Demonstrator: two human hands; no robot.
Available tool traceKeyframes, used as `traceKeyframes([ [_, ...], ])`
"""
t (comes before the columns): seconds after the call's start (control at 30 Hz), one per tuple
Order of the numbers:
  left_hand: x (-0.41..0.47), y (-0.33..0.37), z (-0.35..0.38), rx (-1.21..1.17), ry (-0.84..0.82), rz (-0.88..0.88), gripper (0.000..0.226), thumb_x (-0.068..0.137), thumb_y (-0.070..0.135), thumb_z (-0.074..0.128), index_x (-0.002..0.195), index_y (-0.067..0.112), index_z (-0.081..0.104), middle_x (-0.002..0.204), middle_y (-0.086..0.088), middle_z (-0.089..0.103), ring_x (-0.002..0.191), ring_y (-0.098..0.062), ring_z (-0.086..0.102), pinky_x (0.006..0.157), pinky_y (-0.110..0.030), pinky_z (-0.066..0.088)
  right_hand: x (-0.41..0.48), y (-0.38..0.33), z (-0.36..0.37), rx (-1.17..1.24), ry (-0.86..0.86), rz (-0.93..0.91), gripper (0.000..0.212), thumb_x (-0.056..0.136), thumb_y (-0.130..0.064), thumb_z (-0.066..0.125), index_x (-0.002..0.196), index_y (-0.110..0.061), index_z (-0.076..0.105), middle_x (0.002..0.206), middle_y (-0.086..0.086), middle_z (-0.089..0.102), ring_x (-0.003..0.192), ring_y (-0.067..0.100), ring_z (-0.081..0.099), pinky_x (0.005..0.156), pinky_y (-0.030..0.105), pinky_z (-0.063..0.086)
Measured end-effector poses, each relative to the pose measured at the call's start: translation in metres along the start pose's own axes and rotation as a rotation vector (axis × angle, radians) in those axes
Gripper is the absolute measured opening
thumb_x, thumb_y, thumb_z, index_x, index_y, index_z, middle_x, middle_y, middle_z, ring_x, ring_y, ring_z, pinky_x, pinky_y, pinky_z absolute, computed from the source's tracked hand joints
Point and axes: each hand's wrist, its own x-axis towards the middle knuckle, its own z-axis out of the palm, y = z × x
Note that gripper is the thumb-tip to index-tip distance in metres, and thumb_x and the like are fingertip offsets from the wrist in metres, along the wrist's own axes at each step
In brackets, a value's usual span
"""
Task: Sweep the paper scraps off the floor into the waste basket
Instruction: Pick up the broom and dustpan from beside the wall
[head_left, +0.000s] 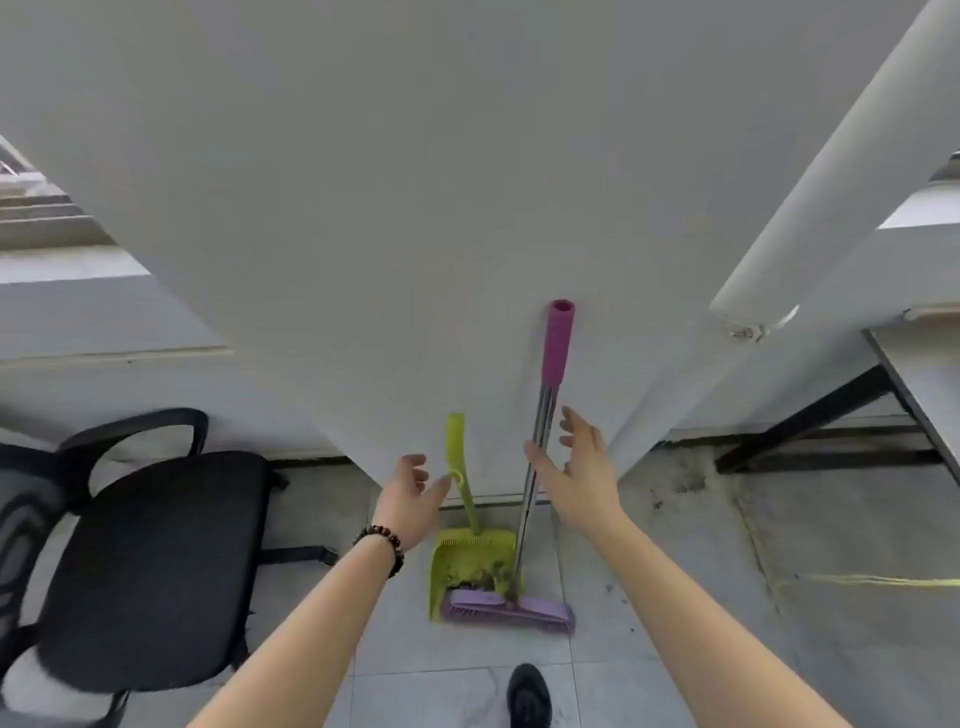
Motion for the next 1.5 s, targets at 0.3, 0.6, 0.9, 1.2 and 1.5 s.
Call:
traceKeyframes([
  [0.3, 0.044, 0.041, 0.035, -0.238, 0.009, -0.041, 0.041, 0.092, 0.053, 0.054, 0.112, 0.018, 0.055, 0.103, 0.004, 0.066, 0.09, -0.017, 0.06, 0.07, -0.029, 0.046, 0.05, -0.016, 0.009, 0.303, -0.044, 0.127, 0.033, 0.092, -0.047, 0.06, 0.082, -0.015, 0.055, 0.081, 0.008, 0.068, 0.075, 0.014, 0.064, 0.066, 0.025, 0.043],
  [0.6, 0.018, 0.036, 0.024, -0.091, -0.038, -0.025, 0.041, 0.1, 0.048, 0.04, 0.108, 0.009, 0.051, 0.106, -0.001, 0.068, 0.078, -0.012, 0.059, 0.054, -0.019, 0.042, 0.023, -0.01, 0.006, 0.355, -0.073, 0.233, 0.035, 0.093, -0.046, 0.058, 0.082, -0.013, 0.048, 0.076, 0.008, 0.055, 0.056, -0.004, 0.057, 0.065, 0.022, 0.042],
  [0.9, -0.018, 0.022, 0.008, -0.052, -0.169, 0.06, 0.053, 0.091, 0.062, 0.046, 0.1, 0.01, 0.056, 0.101, 0.0, 0.072, 0.091, -0.032, 0.068, 0.081, -0.043, 0.055, -0.042, -0.022, -0.019, 0.405, 0.138, 0.256, 0.056, 0.095, -0.038, 0.058, 0.064, 0.005, 0.038, 0.064, 0.009, 0.035, 0.056, 0.02, 0.03, 0.049, 0.027, 0.027],
  [1.2, -0.017, 0.01, 0.0, -0.117, -0.39, 0.168, 0.079, 0.067, 0.083, 0.05, 0.091, 0.009, 0.061, 0.096, -0.007, 0.072, 0.092, -0.028, 0.069, 0.087, -0.052, 0.056, -0.155, -0.03, -0.036, 0.457, 0.848, 0.446, 0.056, 0.093, -0.039, 0.058, 0.066, 0.005, 0.038, 0.062, 0.012, 0.04, 0.053, 0.018, 0.041, 0.054, 0.026, 0.035],
  [1.5, -0.055, 0.004, 0.049, 0.036, -0.638, 0.315, 0.062, 0.067, 0.07, 0.064, 0.077, 0.009, 0.065, 0.081, -0.011, 0.071, 0.084, -0.031, 0.07, 0.083, -0.051, 0.058, -0.328, -0.019, -0.028, 0.233, 1.193, 0.993, 0.067, 0.086, -0.077, 0.028, 0.088, -0.025, 0.07, 0.094, 0.006, 0.061, 0.081, 0.02, 0.06, 0.073, 0.029, 0.048],
])
